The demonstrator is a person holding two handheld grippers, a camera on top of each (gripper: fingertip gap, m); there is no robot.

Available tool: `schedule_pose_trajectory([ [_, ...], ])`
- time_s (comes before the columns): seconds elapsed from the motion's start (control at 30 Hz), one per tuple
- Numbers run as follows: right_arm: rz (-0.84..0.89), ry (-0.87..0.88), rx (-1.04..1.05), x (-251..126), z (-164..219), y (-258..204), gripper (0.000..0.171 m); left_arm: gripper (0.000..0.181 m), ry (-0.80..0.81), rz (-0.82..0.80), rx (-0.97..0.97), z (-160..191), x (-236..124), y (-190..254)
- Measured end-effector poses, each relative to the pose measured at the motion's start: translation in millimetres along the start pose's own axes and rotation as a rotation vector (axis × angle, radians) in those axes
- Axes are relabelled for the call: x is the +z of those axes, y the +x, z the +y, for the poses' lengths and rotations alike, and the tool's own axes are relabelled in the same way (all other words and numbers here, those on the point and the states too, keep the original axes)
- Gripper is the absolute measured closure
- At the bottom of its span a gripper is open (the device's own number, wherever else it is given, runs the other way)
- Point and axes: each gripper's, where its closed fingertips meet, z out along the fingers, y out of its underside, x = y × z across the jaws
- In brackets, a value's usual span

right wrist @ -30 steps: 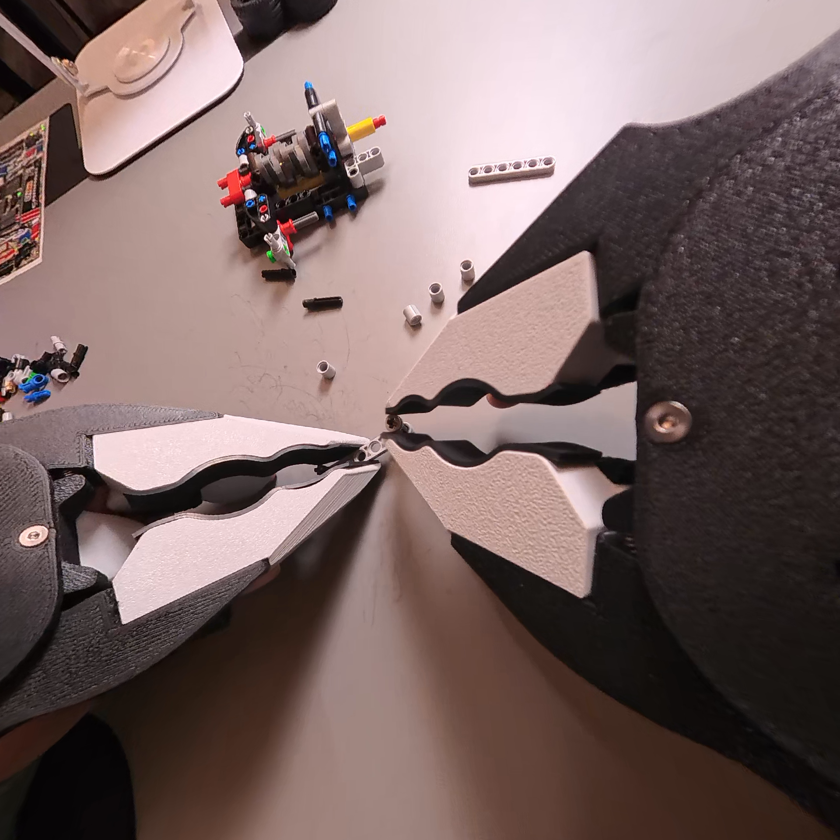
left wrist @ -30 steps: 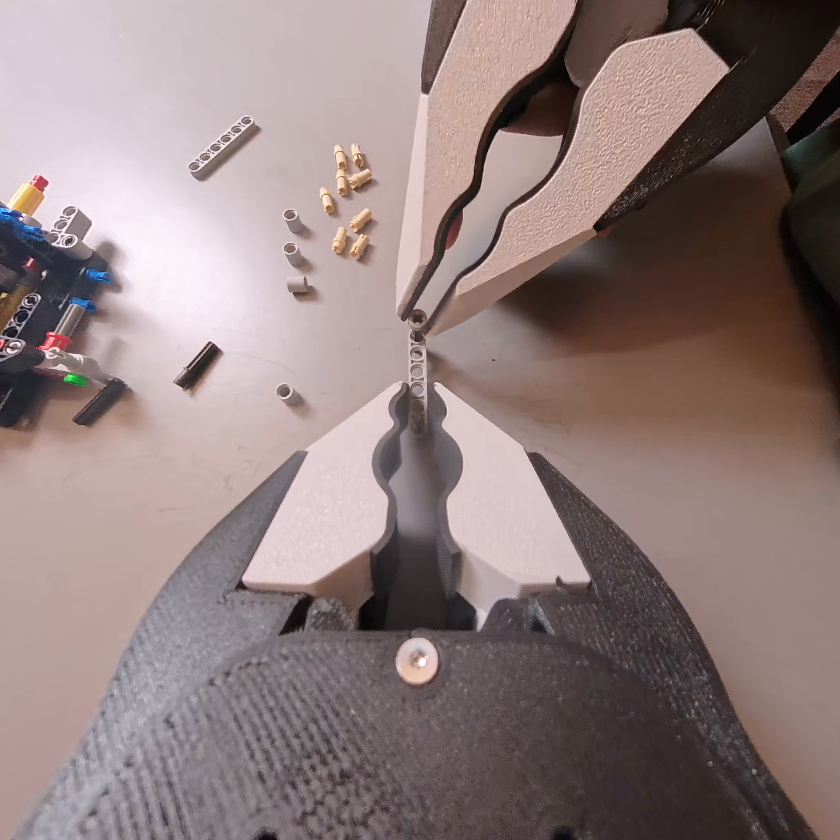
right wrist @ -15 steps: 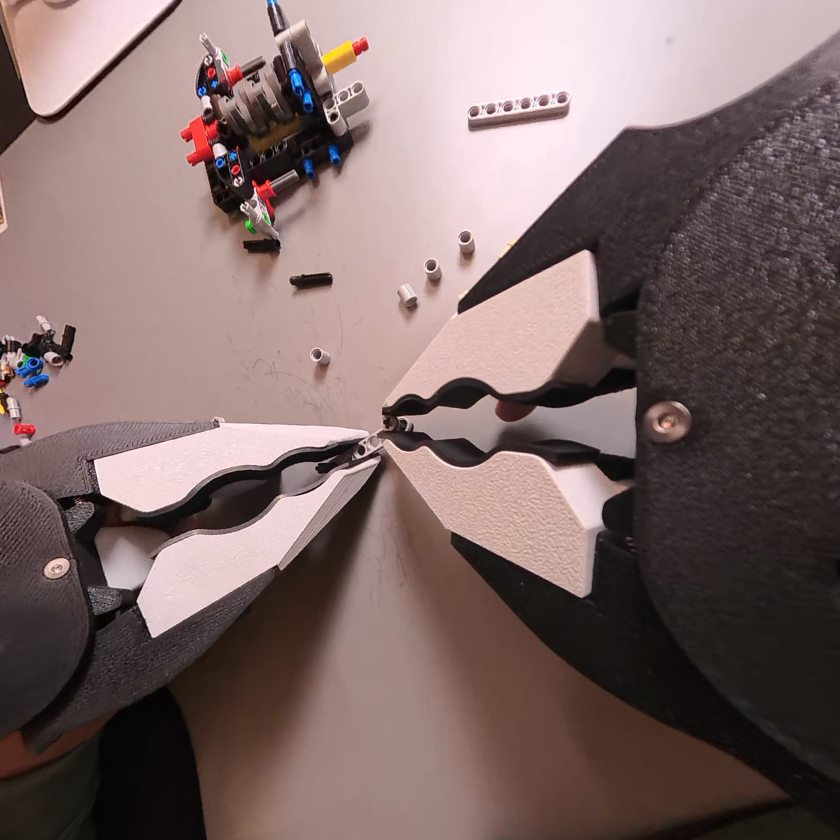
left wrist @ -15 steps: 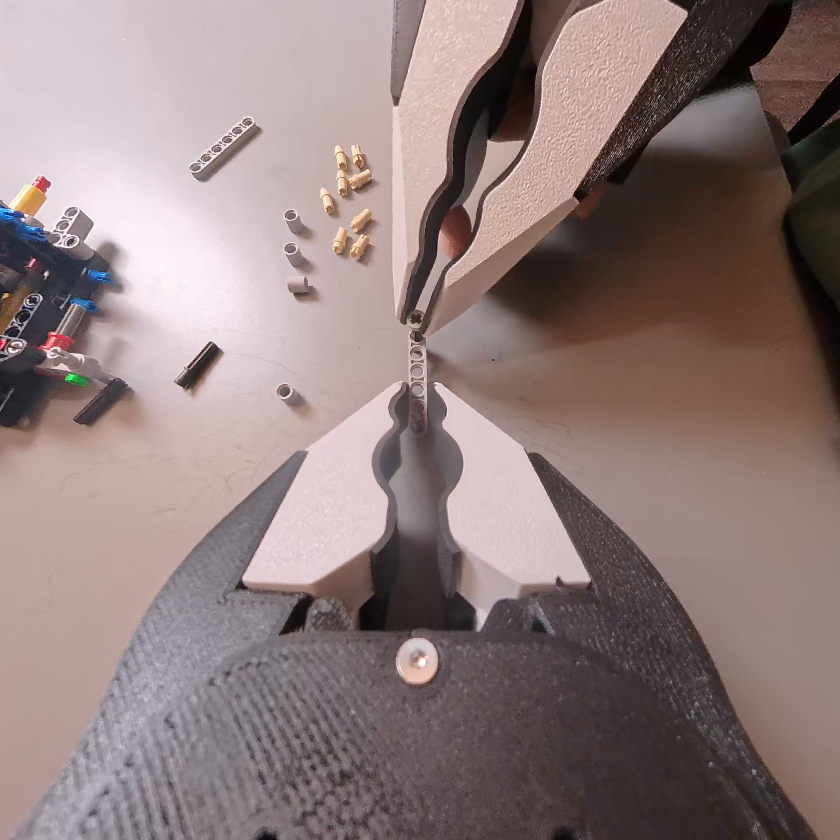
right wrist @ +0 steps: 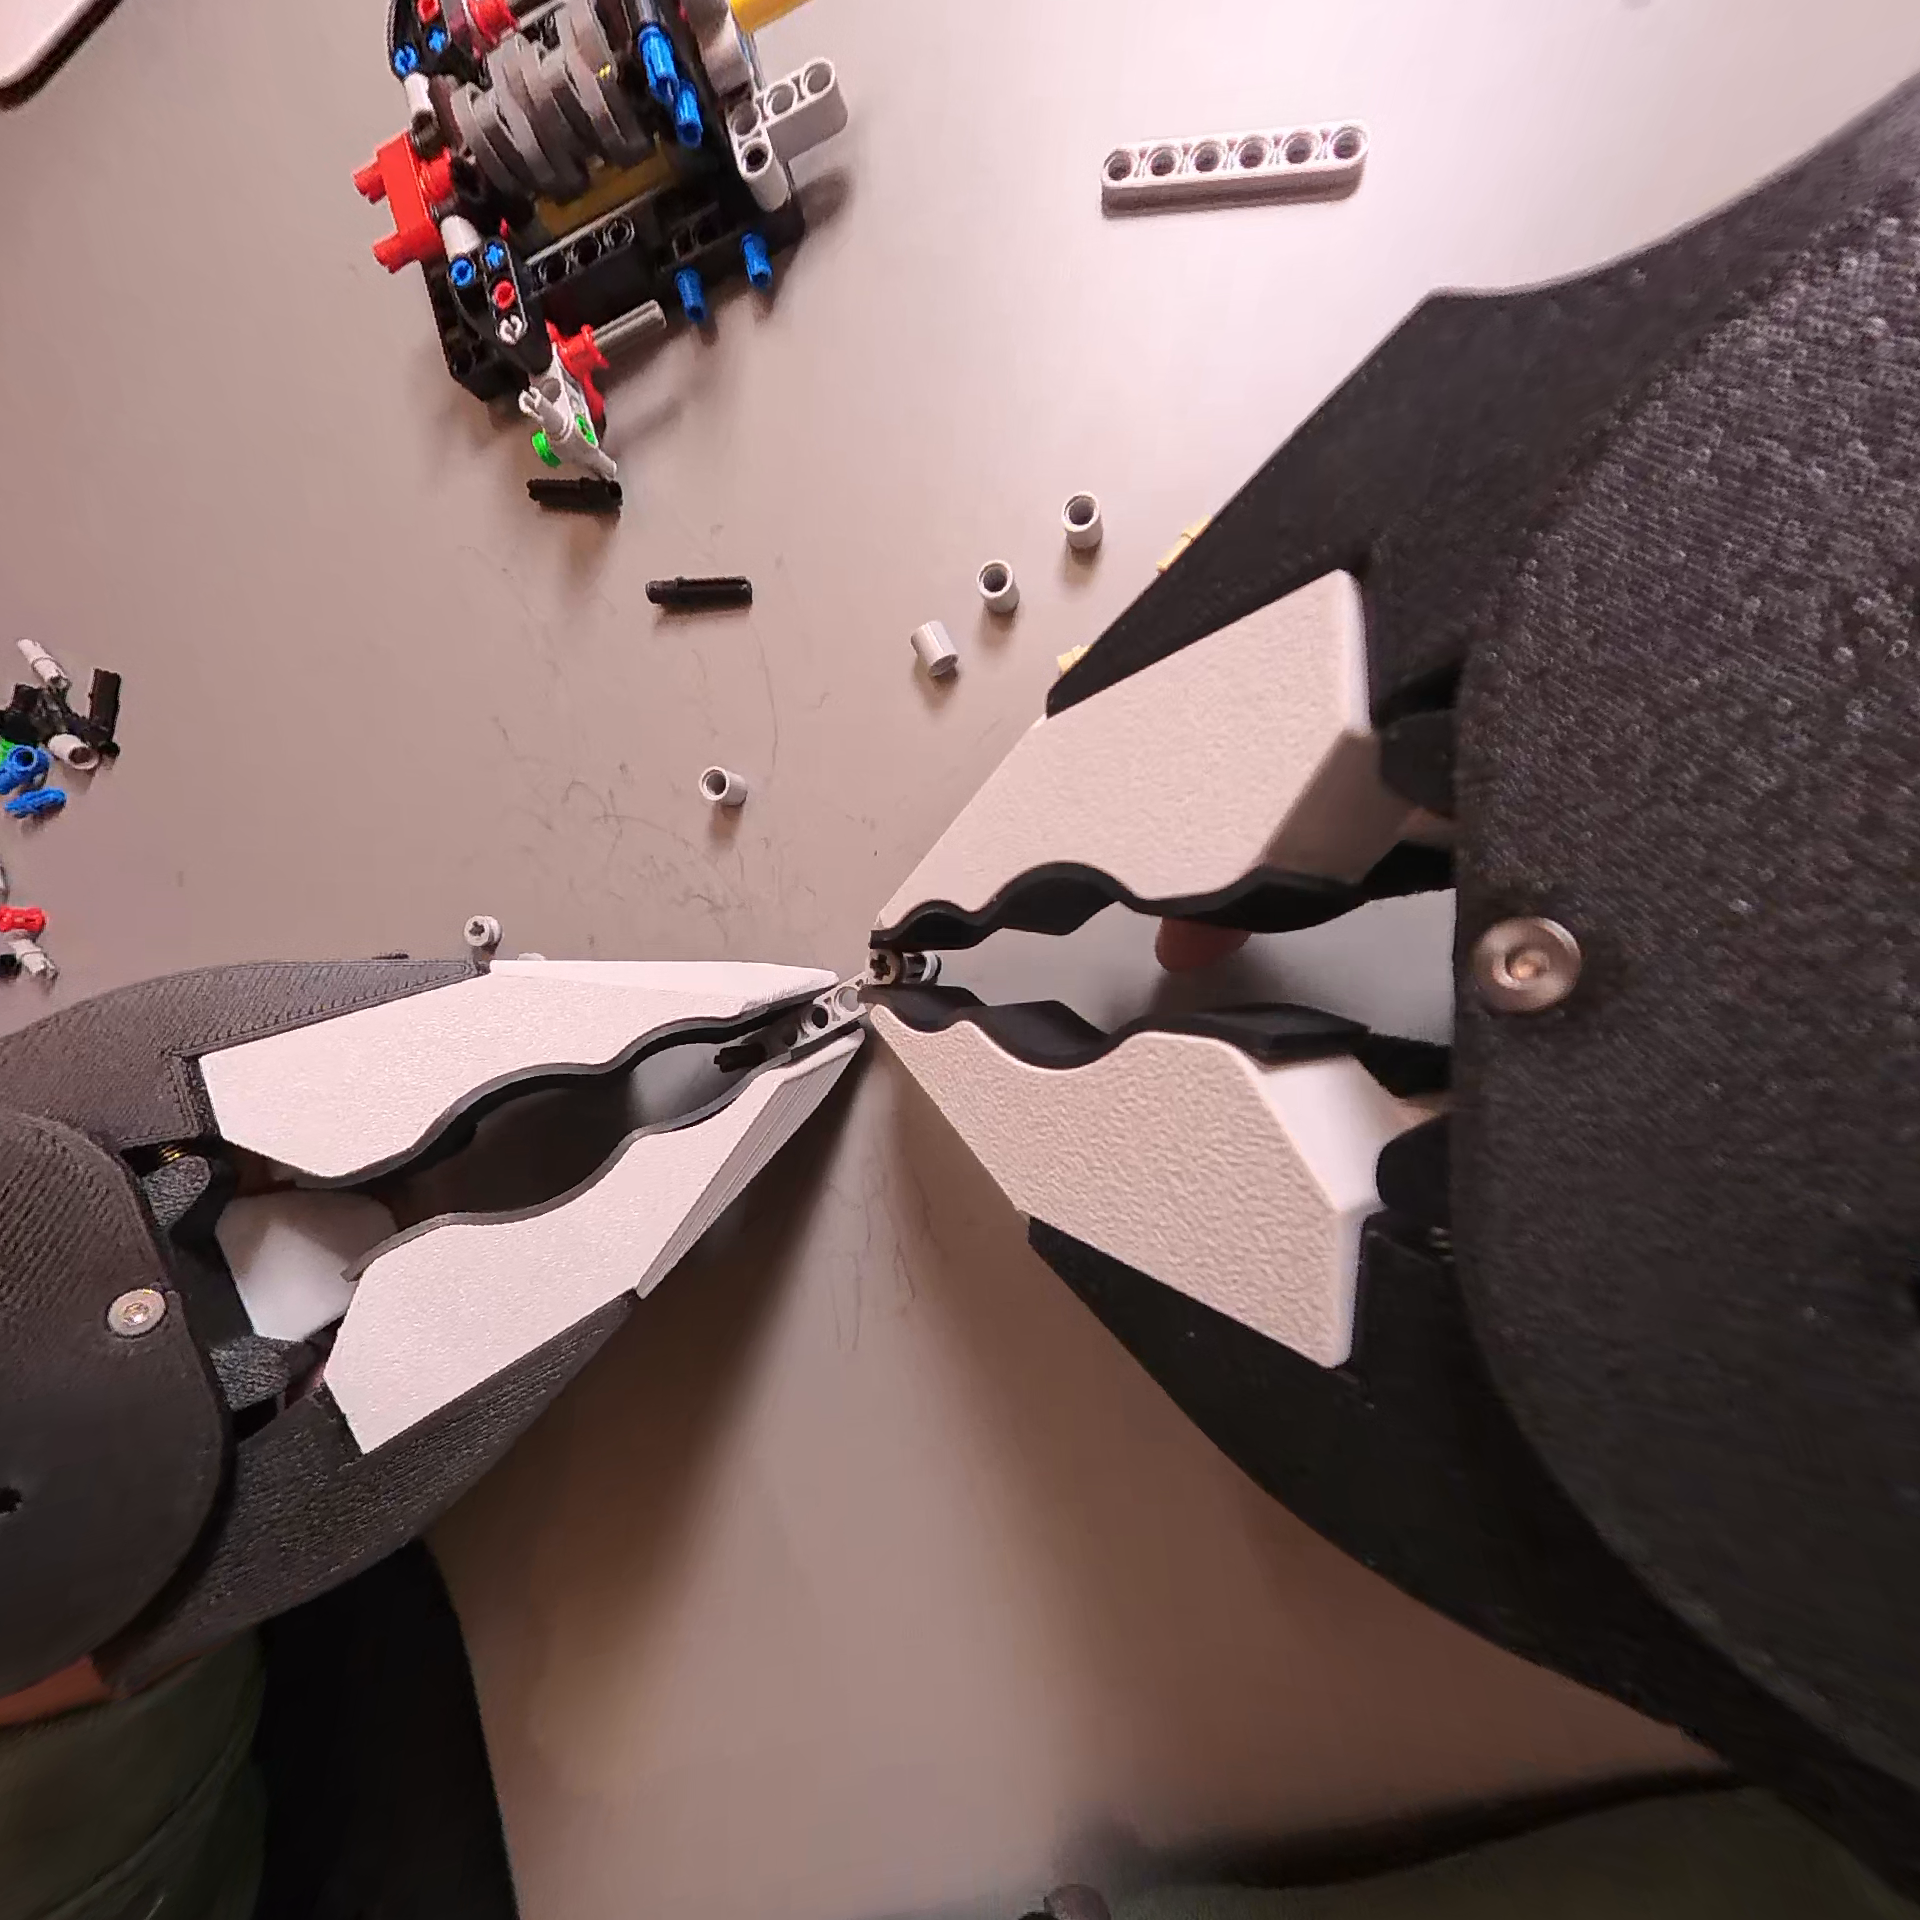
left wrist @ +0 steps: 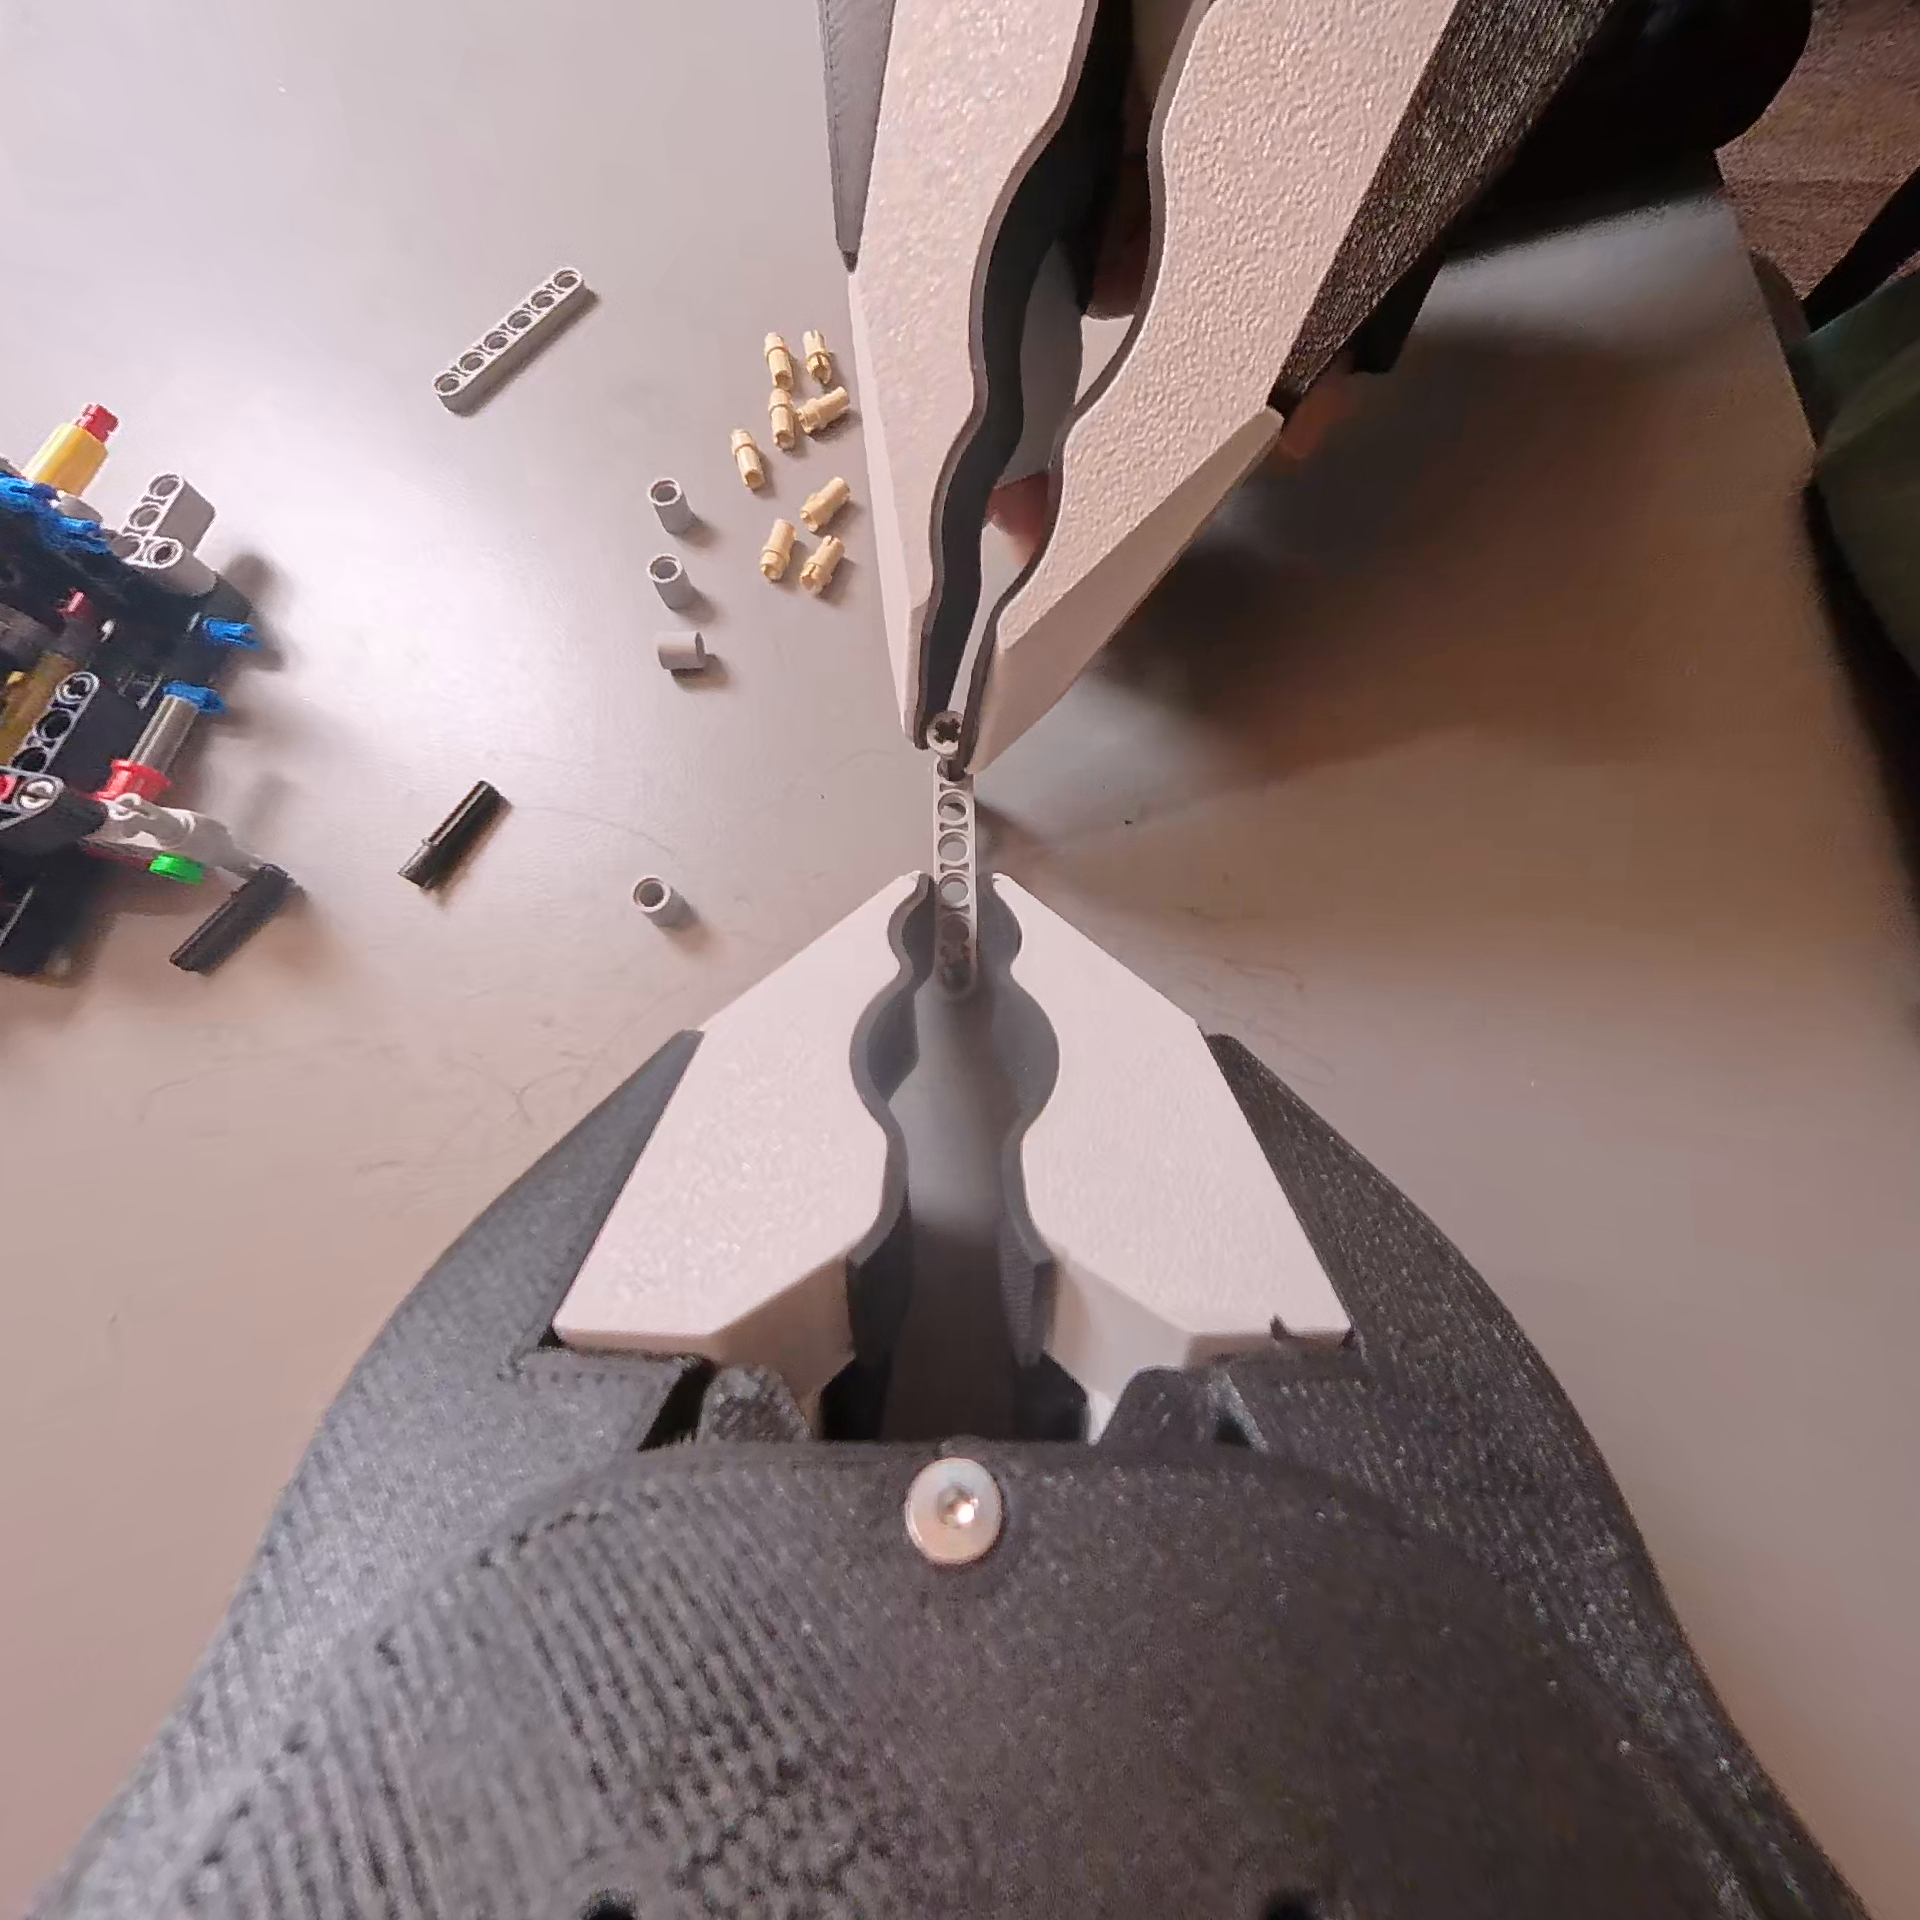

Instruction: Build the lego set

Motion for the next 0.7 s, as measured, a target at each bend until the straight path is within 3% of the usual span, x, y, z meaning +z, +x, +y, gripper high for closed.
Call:
schedule_pose_trajectory([
  [0.23,-0.008,0.024,-0.046,1.1,-3.4,-1.1,0.166,0.176,0.0,0.0,0.0,0.0,-0.3,-0.2],
  [0.27,-0.002,0.024,-0.072,2.6,-1.9,-1.9,0.162,0.176,0.002,0.007,-0.007,0.1,-0.5,-0.3],
  [0.3,-0.016,0.029,-0.112,4.5,-1.3,-6.4,0.141,0.176,0.002,0.013,-0.013,0.0,-0.5,-0.2],
  [0.33,-0.02,0.061,-0.149,4.0,-4.9,-9.8,0.133,0.176,0.002,0.018,-0.013,-0.1,-0.5,-0.2],
  [0.4,0.017,0.104,-0.233,-0.6,-10.7,-6.6,0.129,0.176,0.003,0.023,-0.013,0.0,-0.4,-0.2],
  [0.47,0.04,0.124,-0.317,-7.2,-13.2,-5.0,0.13,0.176,0.003,0.031,-0.015,0.0,-0.7,0.2],
  [0.6,0.145,0.087,-0.555,-11.6,-11.9,-4.1,0.15,0.176,0.007,0.053,-0.031,-0.6,-1.3,0.3],
  [0.7,0.152,0.044,-0.533,-6.4,-8.0,-3.9,0.161,0.176,0.001,0.036,-0.01,-0.5,0.1,-0.8],
])
